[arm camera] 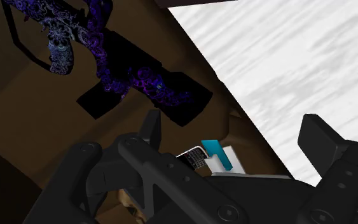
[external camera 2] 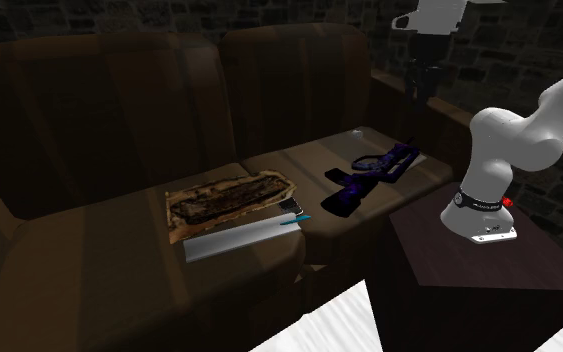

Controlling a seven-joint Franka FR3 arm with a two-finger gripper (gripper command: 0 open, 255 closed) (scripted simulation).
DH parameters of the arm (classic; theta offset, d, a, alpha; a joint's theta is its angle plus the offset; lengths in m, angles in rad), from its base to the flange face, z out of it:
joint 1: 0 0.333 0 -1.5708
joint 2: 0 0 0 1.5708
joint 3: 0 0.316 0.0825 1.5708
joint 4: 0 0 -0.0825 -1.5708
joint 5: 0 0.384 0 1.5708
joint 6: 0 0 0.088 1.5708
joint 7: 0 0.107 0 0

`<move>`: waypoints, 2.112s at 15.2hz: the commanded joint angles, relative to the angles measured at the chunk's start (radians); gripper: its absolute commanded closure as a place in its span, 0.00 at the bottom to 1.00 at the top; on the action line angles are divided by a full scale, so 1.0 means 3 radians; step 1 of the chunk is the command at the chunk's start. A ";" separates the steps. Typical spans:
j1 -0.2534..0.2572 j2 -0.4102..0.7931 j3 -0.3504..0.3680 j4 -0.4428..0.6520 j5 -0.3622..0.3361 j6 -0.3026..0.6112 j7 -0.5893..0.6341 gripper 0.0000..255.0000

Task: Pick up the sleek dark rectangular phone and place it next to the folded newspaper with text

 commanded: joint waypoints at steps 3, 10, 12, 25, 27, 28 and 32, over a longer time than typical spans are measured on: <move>-0.0041 0.0159 0.0070 -0.0065 0.0035 0.0223 0.0159 0.00; -0.0192 0.0846 0.0292 -0.0143 0.0098 0.0980 0.0711 0.00; -0.0238 0.1073 0.0347 -0.0123 0.0095 0.1184 0.0871 0.00; -0.0483 0.2701 0.0497 0.0412 -0.0200 0.2224 0.1975 0.00; -0.0492 0.2957 0.0471 0.0550 -0.0269 0.2330 0.2144 0.00; -0.0494 0.3083 0.0454 0.0623 -0.0301 0.2378 0.2225 0.00; -0.0484 0.3582 0.0359 0.0948 -0.0405 0.2531 0.2525 0.00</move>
